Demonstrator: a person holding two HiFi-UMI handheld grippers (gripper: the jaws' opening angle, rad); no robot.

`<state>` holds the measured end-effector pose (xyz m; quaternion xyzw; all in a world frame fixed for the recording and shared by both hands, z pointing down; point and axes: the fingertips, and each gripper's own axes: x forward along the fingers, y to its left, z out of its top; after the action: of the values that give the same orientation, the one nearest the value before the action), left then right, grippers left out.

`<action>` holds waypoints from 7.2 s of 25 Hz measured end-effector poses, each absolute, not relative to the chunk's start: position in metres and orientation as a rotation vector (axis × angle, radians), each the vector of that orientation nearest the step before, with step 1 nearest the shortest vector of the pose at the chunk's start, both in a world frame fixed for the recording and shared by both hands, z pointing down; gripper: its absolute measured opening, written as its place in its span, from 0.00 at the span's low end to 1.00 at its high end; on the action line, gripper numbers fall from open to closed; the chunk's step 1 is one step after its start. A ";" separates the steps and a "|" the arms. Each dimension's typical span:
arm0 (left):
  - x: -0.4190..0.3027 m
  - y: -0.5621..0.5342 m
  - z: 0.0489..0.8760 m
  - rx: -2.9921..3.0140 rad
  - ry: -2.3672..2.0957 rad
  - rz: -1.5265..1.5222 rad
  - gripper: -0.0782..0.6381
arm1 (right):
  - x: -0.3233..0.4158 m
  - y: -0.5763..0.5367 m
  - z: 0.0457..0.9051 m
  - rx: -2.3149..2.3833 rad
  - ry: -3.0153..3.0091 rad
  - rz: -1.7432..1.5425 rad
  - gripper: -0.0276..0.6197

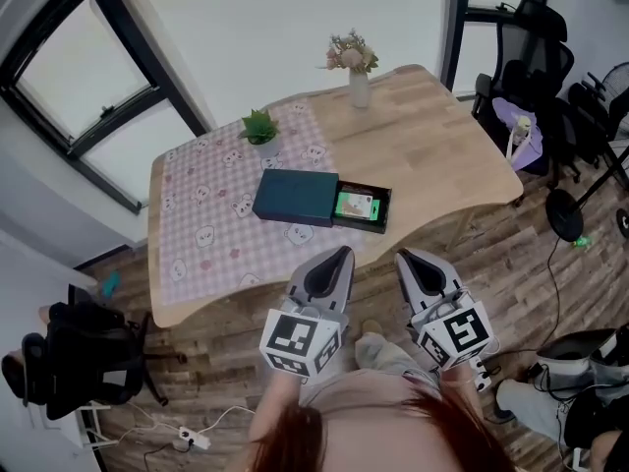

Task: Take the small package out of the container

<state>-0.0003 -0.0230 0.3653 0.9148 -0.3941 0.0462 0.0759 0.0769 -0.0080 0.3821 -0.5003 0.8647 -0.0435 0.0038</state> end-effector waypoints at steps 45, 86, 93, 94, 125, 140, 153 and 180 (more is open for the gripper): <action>-0.014 -0.204 0.378 2.628 -1.314 0.120 0.13 | 0.061 -0.190 0.478 -1.365 3.200 -0.239 0.20; -0.033 -0.295 0.411 2.600 -1.189 0.158 0.13 | 0.030 -0.254 0.617 -1.134 3.717 -0.440 0.45; -0.039 -0.303 0.420 2.574 -1.196 0.164 0.13 | 0.028 -0.257 0.640 -1.081 3.802 -0.498 0.50; -0.040 -0.304 0.420 2.570 -1.197 0.165 0.13 | 0.028 -0.257 0.643 -1.074 3.813 -0.506 0.50; -0.057 -0.329 0.446 2.508 -1.185 0.201 0.13 | 0.016 -0.269 0.702 -0.848 4.078 -0.693 0.63; -0.058 -0.326 0.446 2.504 -1.204 0.211 0.13 | 0.020 -0.268 0.707 -0.799 4.172 -0.544 0.57; -0.056 -0.311 0.439 2.517 -1.226 0.195 0.13 | 0.020 -0.265 0.692 -0.925 4.061 -0.536 0.56; -0.044 -0.258 0.409 2.573 -1.254 0.154 0.13 | 0.035 -0.248 0.622 -1.284 3.711 -0.491 0.56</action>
<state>-0.0437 -0.2579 0.4094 0.8891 -0.4333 0.0534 0.1373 0.0347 -0.2482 0.6223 -0.2977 0.8608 -0.1139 -0.3968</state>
